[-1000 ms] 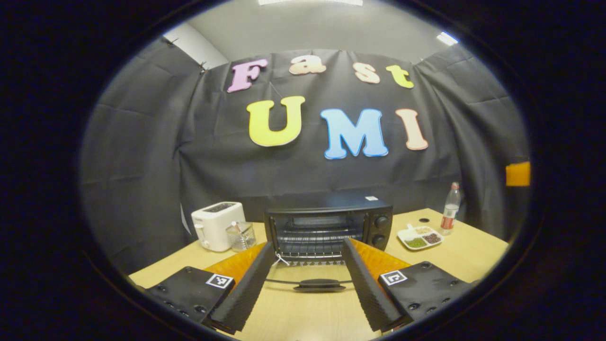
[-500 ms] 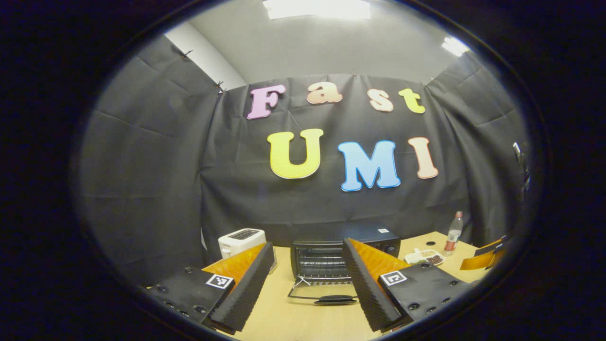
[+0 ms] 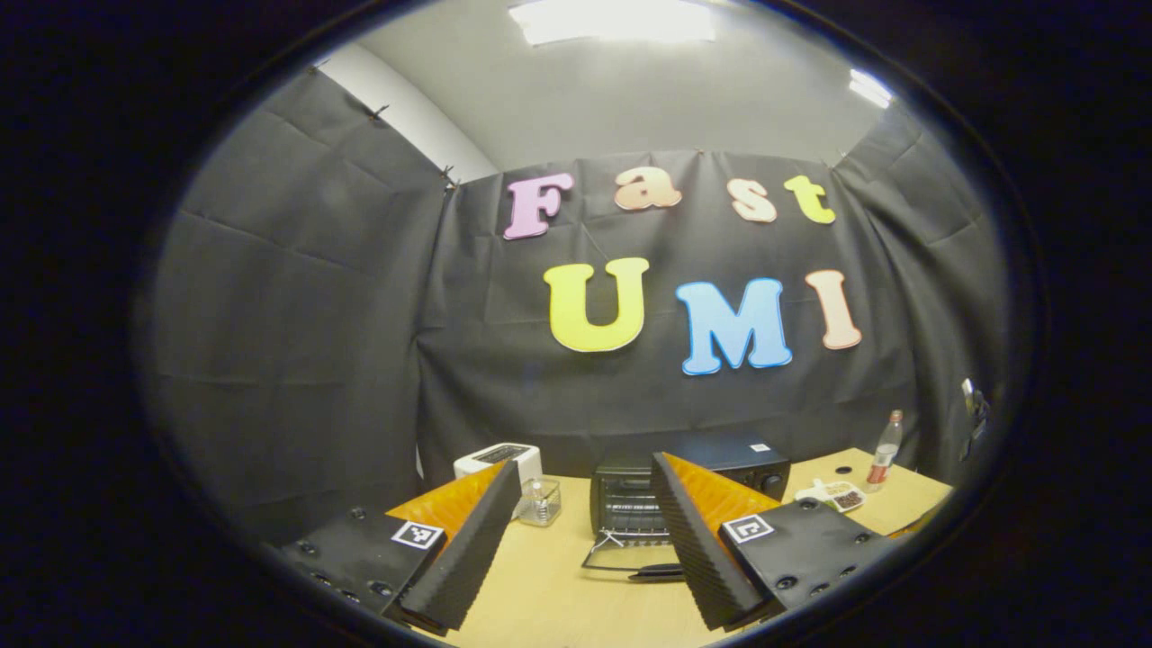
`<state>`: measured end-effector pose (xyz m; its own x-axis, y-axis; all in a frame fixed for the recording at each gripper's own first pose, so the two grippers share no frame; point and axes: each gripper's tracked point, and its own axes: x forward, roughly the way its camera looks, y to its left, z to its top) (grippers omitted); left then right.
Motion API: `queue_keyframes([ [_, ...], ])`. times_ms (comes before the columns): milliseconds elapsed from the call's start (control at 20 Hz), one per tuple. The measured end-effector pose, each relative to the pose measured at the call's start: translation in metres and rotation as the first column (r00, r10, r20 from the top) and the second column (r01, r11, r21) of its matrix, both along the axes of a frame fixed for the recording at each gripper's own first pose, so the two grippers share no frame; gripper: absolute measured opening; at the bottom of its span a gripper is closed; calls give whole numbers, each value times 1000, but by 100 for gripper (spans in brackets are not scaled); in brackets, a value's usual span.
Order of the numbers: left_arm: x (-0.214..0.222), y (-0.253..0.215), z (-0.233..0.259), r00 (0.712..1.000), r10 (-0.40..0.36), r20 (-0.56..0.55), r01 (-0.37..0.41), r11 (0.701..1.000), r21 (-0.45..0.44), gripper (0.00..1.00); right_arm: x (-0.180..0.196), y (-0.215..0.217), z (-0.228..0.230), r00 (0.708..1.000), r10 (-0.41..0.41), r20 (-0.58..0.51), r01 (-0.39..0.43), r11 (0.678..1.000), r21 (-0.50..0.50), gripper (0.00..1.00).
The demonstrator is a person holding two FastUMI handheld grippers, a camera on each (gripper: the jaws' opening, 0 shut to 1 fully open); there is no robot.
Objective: Open the electric oven with the left hand, put the food in, and close the electric oven.
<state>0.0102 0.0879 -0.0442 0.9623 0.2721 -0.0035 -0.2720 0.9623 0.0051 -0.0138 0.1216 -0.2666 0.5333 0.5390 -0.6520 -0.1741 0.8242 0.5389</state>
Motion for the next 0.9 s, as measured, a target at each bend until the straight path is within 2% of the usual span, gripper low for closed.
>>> queue_keyframes([
  [150, -3, 6, 1, 1000, 16, 1, -16, 1000, -4, 100, -10, 4, -12, 994, -13, -109, 20, 998, 68, 92],
  [250, -2, 9, 0, 1000, 20, -1, -20, 1000, -1, 97, -17, 10, -18, 981, -33, -189, 58, 990, 127, 92],
  [300, -3, 11, 0, 1000, 21, -3, -21, 1000, -1, 92, -19, 11, -22, 975, -44, -216, 76, 987, 143, 92],
  [350, -3, 11, -2, 1000, 23, -5, -23, 1000, -2, 92, -18, 8, -25, 969, -66, -240, 103, 984, 145, 92],
  [400, -4, 12, -3, 1000, 26, -8, -26, 1000, -1, 92, -16, 11, -33, 962, -80, -261, 123, 981, 152, 78],
  [450, -4, 14, -3, 1000, 29, -7, -29, 1000, 0, 92, -22, 11, -29, 955, -77, -285, 130, 976, 173, 57],
  [500, -3, 14, -4, 1000, 29, -8, -29, 1000, 0, 92, -24, 15, -30, 949, -73, -307, 137, 972, 192, 54],
  [600, -3, 15, -6, 1000, 27, -11, -27, 1000, 3, 92, -27, 16, -28, 941, -64, -332, 141, 967, 213, 54],
  [650, -4, 17, -5, 1000, 28, -12, -28, 1000, 4, 92, -26, 10, -30, 938, -96, -334, 171, 965, 201, 54],
  [700, -2, 17, -5, 1000, 28, -10, -28, 1000, 3, 100, -26, 10, -26, 932, -92, -350, 178, 959, 221, 33],
  [750, -1, 18, -3, 1000, 28, -6, -28, 1000, 0, 100, -27, 17, -23, 932, -82, -354, 175, 955, 240, 20],
  [800, -1, 20, -3, 1000, 29, -6, -29, 1000, -4, 100, -28, 14, -22, 931, -107, -350, 197, 952, 232, 19],
  [850, -1, 20, -4, 1000, 25, -7, -26, 1000, -6, 97, -19, 19, -26, 926, -117, -358, 211, 948, 238, 7],
  [900, 1, 22, -5, 1000, 27, -7, -27, 1000, -4, 98, -16, 17, -23, 930, -119, -347, 211, 947, 242, 8],
])
